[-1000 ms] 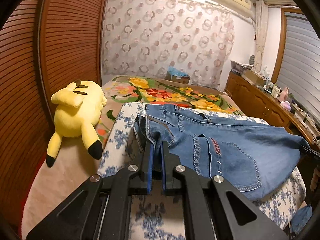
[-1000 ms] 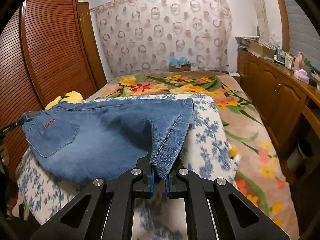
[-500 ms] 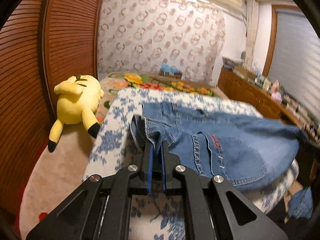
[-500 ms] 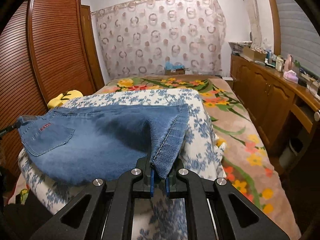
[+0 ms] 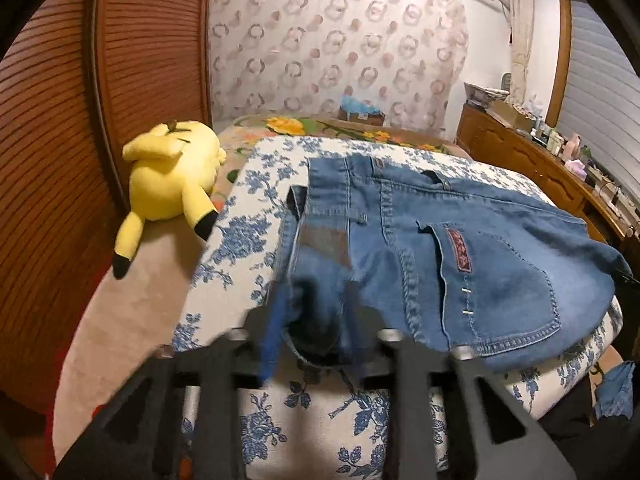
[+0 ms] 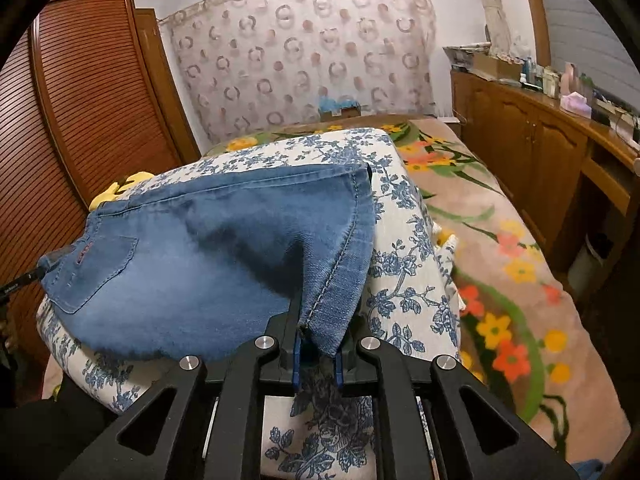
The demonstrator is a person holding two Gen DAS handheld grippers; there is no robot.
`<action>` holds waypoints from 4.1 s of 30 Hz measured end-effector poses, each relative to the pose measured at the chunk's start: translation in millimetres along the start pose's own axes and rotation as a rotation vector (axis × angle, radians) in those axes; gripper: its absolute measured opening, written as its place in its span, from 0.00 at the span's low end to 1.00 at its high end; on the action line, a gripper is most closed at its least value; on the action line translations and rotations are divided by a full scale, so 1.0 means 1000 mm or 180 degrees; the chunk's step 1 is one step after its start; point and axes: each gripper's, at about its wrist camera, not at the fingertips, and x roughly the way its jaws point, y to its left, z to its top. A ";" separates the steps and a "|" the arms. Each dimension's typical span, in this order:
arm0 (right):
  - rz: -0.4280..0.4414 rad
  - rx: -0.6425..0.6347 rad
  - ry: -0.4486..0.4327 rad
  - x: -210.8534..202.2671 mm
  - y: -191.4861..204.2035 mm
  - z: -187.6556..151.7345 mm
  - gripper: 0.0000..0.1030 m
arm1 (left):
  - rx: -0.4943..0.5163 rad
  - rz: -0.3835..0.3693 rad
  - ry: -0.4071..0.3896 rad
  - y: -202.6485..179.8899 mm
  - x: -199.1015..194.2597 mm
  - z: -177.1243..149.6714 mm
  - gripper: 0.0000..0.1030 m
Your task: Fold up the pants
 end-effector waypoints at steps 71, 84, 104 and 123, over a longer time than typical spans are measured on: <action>0.1475 -0.1480 -0.0106 0.086 0.164 0.062 0.09 | 0.0261 -0.0329 -0.0101 -0.033 -0.016 0.001 0.76; 0.1295 -0.1356 0.0175 0.128 0.087 0.059 0.34 | 0.0348 -0.0406 -0.0069 -0.047 -0.011 0.003 0.76; 0.0799 -0.1108 0.0164 0.147 0.056 0.061 0.47 | 0.0534 -0.0743 0.0015 -0.088 -0.003 0.003 0.76; 0.1051 -0.0993 0.0306 0.138 0.074 0.057 0.21 | 0.0689 -0.1077 0.0355 -0.124 0.031 -0.011 0.38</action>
